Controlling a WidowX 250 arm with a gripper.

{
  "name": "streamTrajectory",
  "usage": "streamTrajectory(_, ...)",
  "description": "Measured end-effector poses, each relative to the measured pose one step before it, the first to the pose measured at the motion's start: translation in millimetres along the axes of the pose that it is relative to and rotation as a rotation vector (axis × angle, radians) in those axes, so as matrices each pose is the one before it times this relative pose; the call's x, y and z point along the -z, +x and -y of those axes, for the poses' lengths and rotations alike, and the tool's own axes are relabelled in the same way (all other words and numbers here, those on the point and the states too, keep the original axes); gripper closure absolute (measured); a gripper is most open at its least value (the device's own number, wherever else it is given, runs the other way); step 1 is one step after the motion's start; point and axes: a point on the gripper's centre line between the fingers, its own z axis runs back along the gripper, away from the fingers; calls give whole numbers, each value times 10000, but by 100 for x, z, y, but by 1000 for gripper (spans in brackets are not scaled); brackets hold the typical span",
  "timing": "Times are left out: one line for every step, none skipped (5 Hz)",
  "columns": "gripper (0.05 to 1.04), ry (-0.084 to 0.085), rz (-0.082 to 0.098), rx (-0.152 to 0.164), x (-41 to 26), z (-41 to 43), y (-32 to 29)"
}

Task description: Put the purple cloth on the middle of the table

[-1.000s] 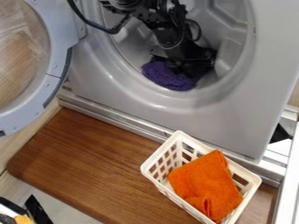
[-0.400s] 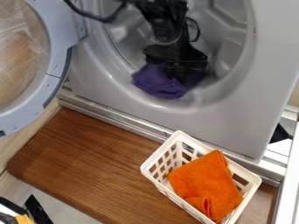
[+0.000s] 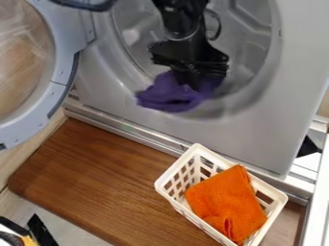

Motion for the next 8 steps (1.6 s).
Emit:
streamTrajectory(998, 362, -177, -253, -859, -675, -3039)
streamTrajectory(998, 298, -201, -181, -72, -751, -2195)
streamTrajectory(998, 229, 44, -282, 1023, -667, -1752)
streamTrajectory(998, 196, -131, -126, 2622, -894, -1462)
streamTrajectory(998, 58, 111, -327, 2134, -1063, -420)
streamTrajectory(998, 9, -17, -299, 2587, -541, -647)
streamTrajectory(998, 19, -25, -211, 1723, -95, -362)
streamTrajectory(969, -90, -218, 111, 855, 170, -359)
